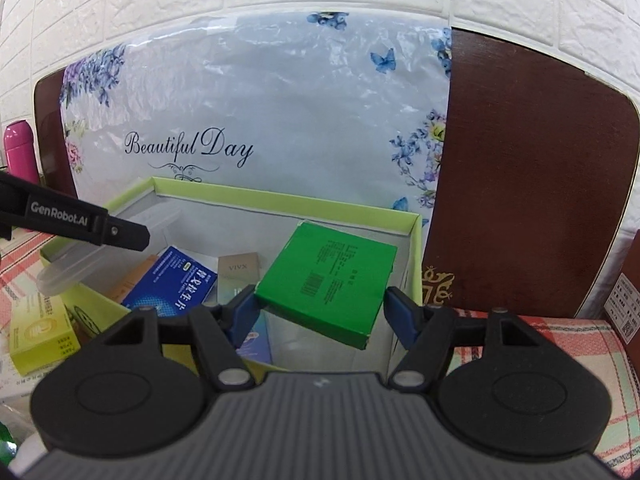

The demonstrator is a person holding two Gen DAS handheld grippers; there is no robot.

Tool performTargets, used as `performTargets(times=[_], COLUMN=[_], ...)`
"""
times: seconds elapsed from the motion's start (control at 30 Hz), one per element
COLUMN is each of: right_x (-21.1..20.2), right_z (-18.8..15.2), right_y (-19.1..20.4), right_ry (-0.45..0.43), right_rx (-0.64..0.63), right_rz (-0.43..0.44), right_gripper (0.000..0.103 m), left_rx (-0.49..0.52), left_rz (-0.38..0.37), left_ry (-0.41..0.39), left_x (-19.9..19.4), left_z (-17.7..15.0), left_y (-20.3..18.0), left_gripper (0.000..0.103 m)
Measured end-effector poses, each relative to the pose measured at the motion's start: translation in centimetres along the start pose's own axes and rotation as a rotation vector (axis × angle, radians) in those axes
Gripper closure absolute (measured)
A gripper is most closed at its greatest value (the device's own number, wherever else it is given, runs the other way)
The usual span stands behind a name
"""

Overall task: Organize objects
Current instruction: 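Lower the tube and green box into the lime-green box and release, then withdraw both grippers from the lime-green box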

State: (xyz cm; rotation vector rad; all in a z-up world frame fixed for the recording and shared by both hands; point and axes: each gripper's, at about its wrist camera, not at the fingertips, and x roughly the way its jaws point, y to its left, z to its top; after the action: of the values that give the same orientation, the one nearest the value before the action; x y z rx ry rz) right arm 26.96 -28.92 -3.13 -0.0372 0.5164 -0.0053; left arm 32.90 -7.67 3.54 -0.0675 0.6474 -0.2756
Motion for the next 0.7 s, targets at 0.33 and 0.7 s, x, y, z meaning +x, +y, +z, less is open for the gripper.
performTargets(times=[0.33,0.7], right_x=[-1.8,-4.5], right_z=[0.4,0.0], right_y=[0.7,0.1], right_ry=[-0.086,-0.074], right_rx=[-0.057,-0.051], right_rz=[-0.020,-0.037], right_gripper=[0.002,0.000], left_rx=[-0.040,-0.025], left_rz=[0.048,0.047], left_ry=[-0.098,-0.085], left_x=[-2.3,-4.4], left_z=[0.1,-0.7], left_y=[0.7,0.1], left_gripper=[0.022,0.021])
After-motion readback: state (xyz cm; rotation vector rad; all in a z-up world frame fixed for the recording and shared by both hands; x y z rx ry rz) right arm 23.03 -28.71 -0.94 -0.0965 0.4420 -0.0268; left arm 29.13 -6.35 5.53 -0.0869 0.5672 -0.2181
